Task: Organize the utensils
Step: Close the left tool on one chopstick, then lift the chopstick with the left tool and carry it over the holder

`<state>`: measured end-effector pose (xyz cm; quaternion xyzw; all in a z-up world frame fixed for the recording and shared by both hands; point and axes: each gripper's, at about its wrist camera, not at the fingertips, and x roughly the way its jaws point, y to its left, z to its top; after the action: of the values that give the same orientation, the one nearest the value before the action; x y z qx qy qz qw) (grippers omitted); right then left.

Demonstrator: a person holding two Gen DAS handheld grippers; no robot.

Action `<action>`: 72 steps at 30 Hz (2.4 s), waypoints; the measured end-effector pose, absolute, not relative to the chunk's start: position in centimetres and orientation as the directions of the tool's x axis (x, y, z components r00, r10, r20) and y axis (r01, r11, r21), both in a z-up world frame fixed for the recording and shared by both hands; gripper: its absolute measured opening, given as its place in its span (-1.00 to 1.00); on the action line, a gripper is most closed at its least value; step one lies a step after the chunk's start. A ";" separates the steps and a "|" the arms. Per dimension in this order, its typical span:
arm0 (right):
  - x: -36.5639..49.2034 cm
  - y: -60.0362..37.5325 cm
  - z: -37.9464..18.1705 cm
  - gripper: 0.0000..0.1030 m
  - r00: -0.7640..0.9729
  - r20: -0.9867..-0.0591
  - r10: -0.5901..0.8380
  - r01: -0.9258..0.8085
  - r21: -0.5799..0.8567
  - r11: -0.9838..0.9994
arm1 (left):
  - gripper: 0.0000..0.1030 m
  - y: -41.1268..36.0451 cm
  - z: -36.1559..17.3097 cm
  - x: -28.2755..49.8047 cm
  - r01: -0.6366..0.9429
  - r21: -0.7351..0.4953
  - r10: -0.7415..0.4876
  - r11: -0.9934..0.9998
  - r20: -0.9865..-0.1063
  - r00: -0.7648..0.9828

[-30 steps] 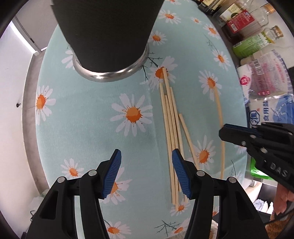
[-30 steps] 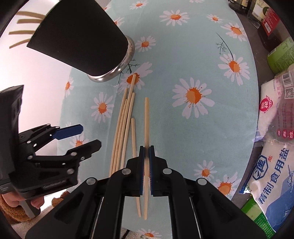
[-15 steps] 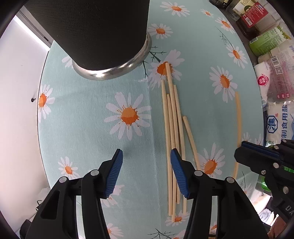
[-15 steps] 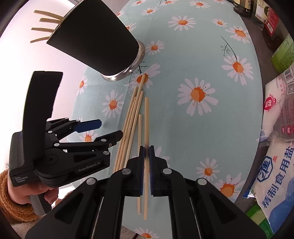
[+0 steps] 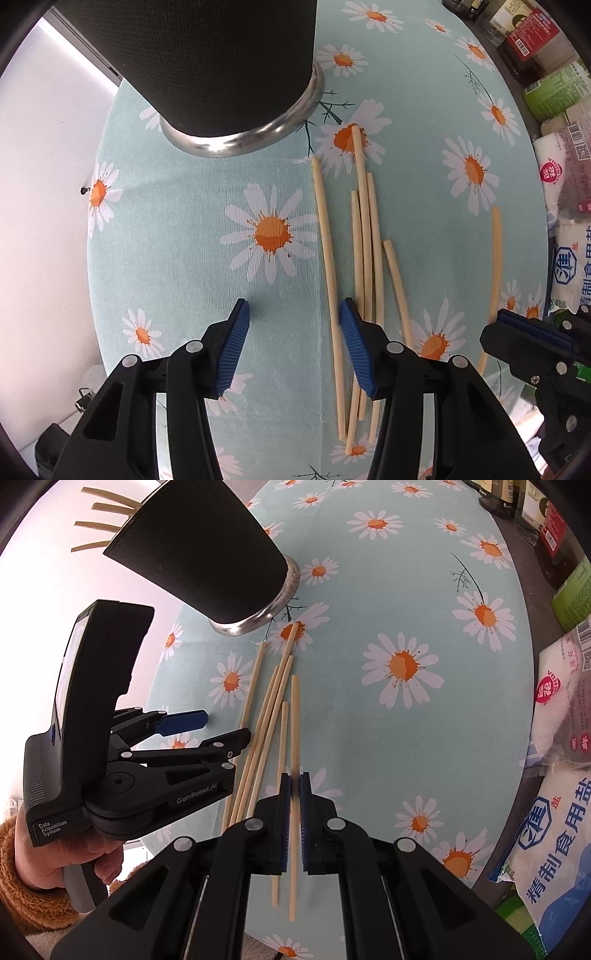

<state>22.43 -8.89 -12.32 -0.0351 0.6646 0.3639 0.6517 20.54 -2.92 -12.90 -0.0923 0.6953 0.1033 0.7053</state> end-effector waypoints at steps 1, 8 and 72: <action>22.4 -8.8 -12.3 -0.89 -0.147 -0.891 0.429 -0.525 0.438 0.730 | -0.11 -3.0 -12.9 20.6 -0.278 0.012 0.016 0.960 -1.000 0.011; 22.3 -8.6 -12.0 -0.89 -0.153 -0.883 0.443 -0.543 0.450 0.709 | -0.51 -3.5 -12.5 20.8 -0.289 0.006 0.013 0.957 -1.000 0.020; 24.8 -2.9 11.5 -0.88 0.334 -0.495 0.802 -0.616 0.529 0.583 | -0.93 10.6 12.2 13.7 0.132 -0.367 -0.290 0.921 -0.418 0.861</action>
<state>24.80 -2.93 11.54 0.1241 0.3742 0.4393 0.8072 13.73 10.62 12.16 -0.1650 0.2389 -0.1112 0.9504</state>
